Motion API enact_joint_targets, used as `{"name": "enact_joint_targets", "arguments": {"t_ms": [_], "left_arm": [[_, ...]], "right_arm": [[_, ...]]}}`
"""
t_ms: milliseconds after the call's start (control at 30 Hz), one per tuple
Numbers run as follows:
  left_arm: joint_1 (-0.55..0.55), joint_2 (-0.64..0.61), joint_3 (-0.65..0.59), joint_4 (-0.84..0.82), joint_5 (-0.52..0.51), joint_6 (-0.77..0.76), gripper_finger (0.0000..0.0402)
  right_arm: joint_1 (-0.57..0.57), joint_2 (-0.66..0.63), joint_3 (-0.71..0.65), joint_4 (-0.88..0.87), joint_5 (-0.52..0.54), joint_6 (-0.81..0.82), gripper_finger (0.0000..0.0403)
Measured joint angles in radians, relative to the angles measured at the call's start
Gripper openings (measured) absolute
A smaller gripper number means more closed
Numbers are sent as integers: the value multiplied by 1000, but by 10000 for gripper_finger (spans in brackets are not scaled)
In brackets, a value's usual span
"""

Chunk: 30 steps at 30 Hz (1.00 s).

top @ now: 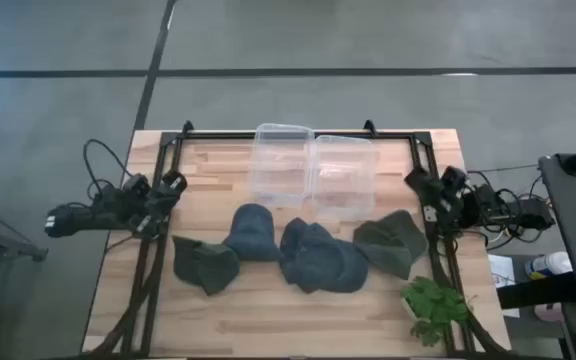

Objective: Pick & Place hat

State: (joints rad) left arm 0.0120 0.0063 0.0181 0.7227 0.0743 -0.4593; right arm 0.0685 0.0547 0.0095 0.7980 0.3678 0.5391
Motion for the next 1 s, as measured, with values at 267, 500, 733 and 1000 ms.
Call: {"name": "enact_joint_targets", "arguments": {"t_ms": [267, 500, 733, 1000], "left_arm": [[1, 3, 22, -3, -183, -269, 44], [1, 6, 23, -11, -359, -313, 44], [1, 6, 24, -28, -447, -289, 44], [1, 9, 25, -194, -405, -347, 44]], "right_arm": [[1, 49, 55, 177, 329, -52, 13], [-36, 306, 213, 147, 445, 223, 13], [-104, 424, 639, -1179, 325, 271, 13], [-152, 762, 1015, -2158, 162, 314, 13]]}}
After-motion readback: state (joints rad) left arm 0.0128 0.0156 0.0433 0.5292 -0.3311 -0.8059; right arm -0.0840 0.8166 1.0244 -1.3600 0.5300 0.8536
